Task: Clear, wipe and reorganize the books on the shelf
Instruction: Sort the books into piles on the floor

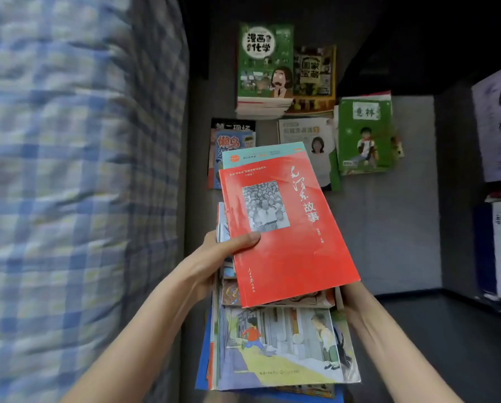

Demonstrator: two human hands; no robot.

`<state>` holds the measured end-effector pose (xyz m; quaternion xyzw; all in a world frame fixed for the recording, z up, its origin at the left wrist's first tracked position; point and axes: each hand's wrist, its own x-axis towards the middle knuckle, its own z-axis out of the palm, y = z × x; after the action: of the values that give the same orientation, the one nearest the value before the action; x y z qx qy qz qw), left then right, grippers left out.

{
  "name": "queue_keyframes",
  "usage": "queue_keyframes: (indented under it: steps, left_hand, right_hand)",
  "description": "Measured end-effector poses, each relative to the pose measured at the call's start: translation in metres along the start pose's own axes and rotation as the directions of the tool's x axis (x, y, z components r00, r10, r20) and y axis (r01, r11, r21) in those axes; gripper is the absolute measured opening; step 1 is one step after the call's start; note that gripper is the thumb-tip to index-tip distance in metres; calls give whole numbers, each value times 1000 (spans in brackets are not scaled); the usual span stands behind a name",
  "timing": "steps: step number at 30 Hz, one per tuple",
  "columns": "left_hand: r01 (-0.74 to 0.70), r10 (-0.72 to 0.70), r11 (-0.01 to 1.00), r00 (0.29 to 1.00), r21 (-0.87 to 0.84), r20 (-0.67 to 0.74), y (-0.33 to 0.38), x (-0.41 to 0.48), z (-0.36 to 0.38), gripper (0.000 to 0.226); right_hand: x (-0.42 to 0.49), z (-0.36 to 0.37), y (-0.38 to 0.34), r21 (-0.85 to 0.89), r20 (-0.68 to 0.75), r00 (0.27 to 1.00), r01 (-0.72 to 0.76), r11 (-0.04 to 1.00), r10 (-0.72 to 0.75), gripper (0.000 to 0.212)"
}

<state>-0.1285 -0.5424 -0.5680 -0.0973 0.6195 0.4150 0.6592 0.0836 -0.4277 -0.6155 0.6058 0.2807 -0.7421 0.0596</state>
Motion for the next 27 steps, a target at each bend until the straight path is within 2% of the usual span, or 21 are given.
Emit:
queue_keyframes:
  steps: [3, 5, 7, 8, 11, 12, 15, 18, 22, 25, 27]
  left_hand:
    - [19, -19, 1000, 1000, 5, 3, -37, 34, -29, 50]
    - [38, -38, 999, 999, -1, -2, -68, 59, -47, 52]
    - [55, -56, 998, 998, -18, -35, -91, 78, -61, 66]
    - [64, -65, 998, 997, -19, -47, -102, 87, -65, 71]
    - [35, -35, 999, 998, -13, -48, -137, 116, -78, 57]
    - [24, -25, 999, 998, -22, -50, -149, 126, -81, 63]
    - [6, -9, 999, 996, -40, -92, -188, 160, -93, 100]
    - [20, -28, 997, 992, -71, -121, -224, 194, -105, 118]
    - [2, -17, 994, 991, -108, -135, -259, 226, -111, 122]
    - [-24, 3, 991, 986, -129, -164, -277, 250, -113, 119]
    - [-33, 11, 991, 986, -130, -164, -287, 263, -114, 120]
  right_hand:
    - [36, 9, 33, 5, 42, 999, -32, 999, 32, 61]
    - [68, 6, 65, -9, 3, 999, -35, 999, 35, 52]
    - [92, 4, 82, -56, 13, 999, -51, 997, 51, 39]
    - [101, 5, 89, -45, 52, 997, -47, 998, 50, 33]
    - [144, 0, 114, -18, 149, 987, -65, 998, 67, 18]
    - [159, 0, 122, -22, 169, 983, -62, 998, 64, 18]
    - [210, -9, 146, -130, 166, 984, -35, 991, 56, 55]
    - [246, -21, 167, -168, 171, 983, -35, 985, 65, 66]
    - [276, -29, 184, -130, 189, 981, -27, 991, 52, 62]
    - [300, -34, 194, -199, 197, 978, -28, 980, 68, 107]
    - [315, -38, 203, -221, 221, 972, -27, 975, 77, 113]
